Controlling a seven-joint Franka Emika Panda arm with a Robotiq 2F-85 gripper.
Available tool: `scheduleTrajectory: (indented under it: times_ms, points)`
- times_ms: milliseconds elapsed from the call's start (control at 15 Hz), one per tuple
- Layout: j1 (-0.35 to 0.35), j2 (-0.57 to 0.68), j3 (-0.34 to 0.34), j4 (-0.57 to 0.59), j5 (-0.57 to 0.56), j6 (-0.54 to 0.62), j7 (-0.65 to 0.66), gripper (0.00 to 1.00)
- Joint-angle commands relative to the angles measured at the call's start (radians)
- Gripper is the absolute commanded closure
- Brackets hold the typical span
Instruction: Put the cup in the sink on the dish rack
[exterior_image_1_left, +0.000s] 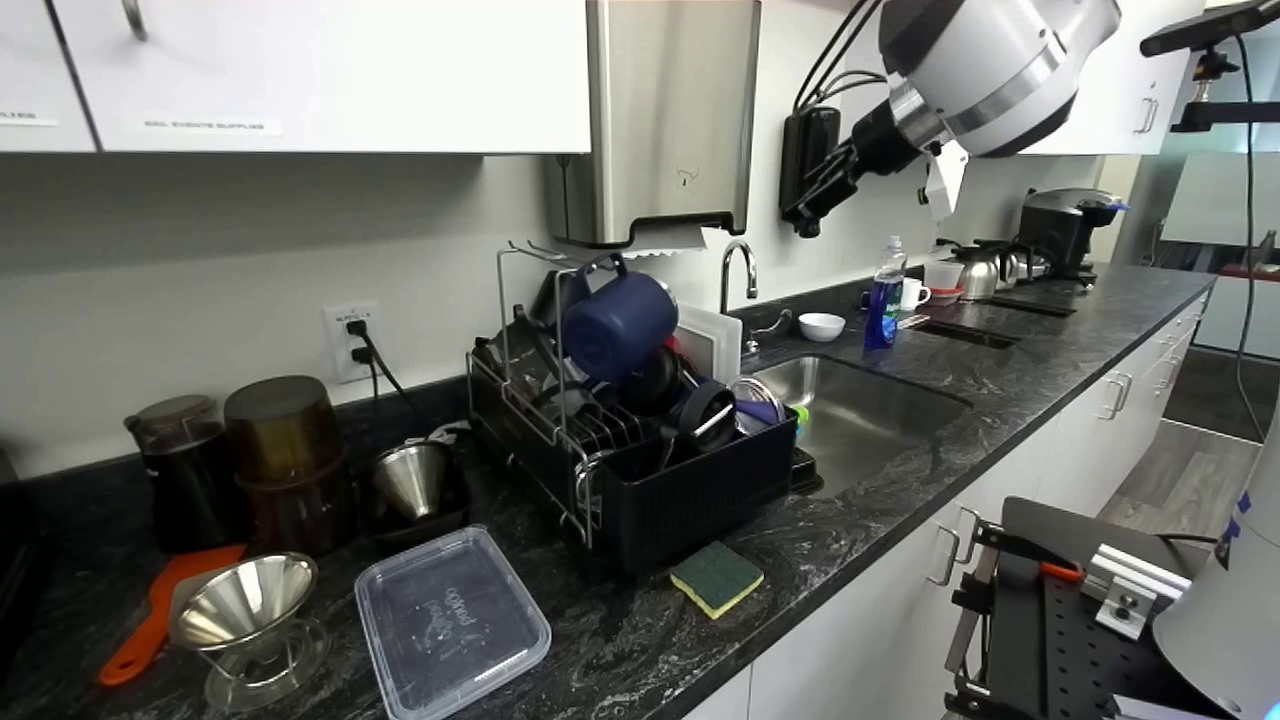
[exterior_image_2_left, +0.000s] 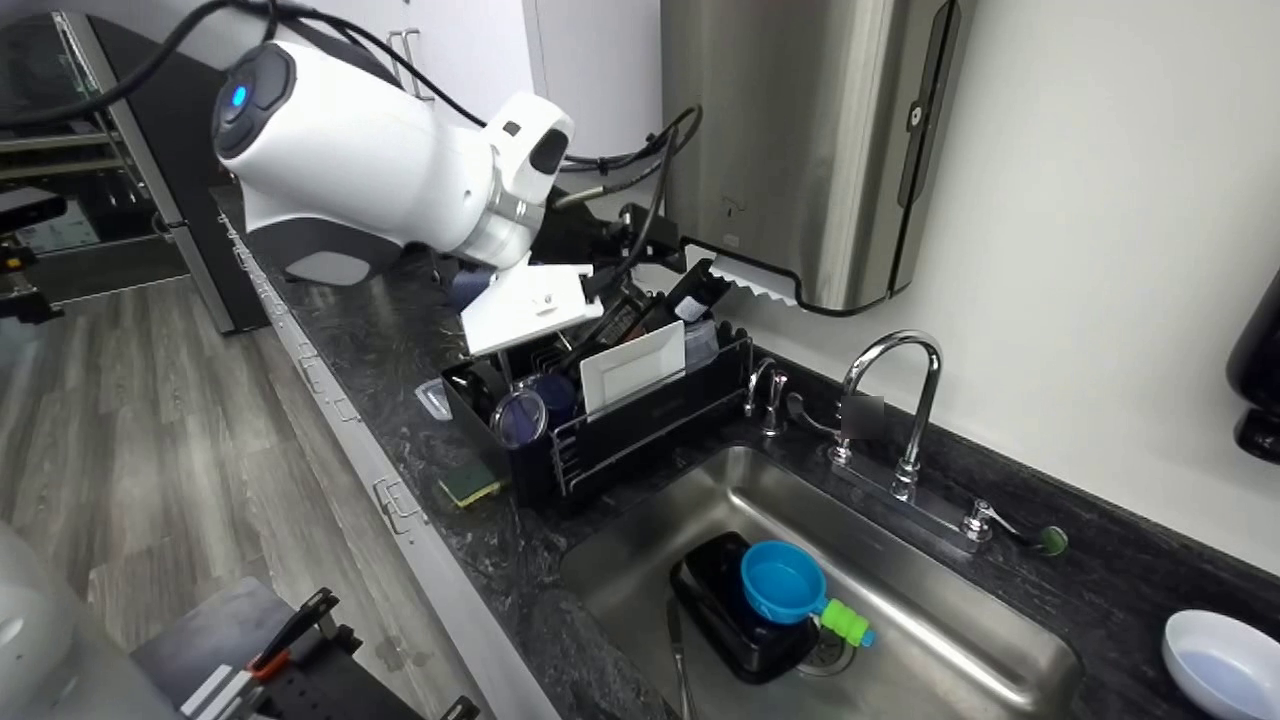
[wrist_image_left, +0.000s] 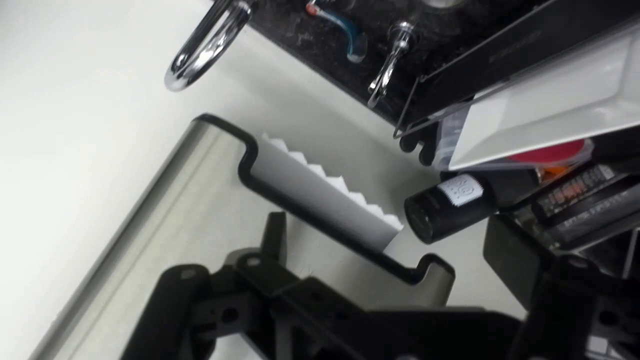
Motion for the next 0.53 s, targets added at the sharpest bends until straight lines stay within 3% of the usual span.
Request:
scheduleTrajectory:
  times_ms: [0,67,133,467]
  points:
    - [-0.129,0.041,0.051,-0.060,-0.242,-0.083,0.225,0.00]
    - [-0.156,0.050,0.053,-0.073,-0.326,-0.103,0.293,0.00]
    - [-0.170,0.061,0.073,-0.053,-0.232,-0.132,0.202,0.00]
    - [-0.276,0.033,0.123,-0.061,-0.323,-0.304,0.251,0.00]
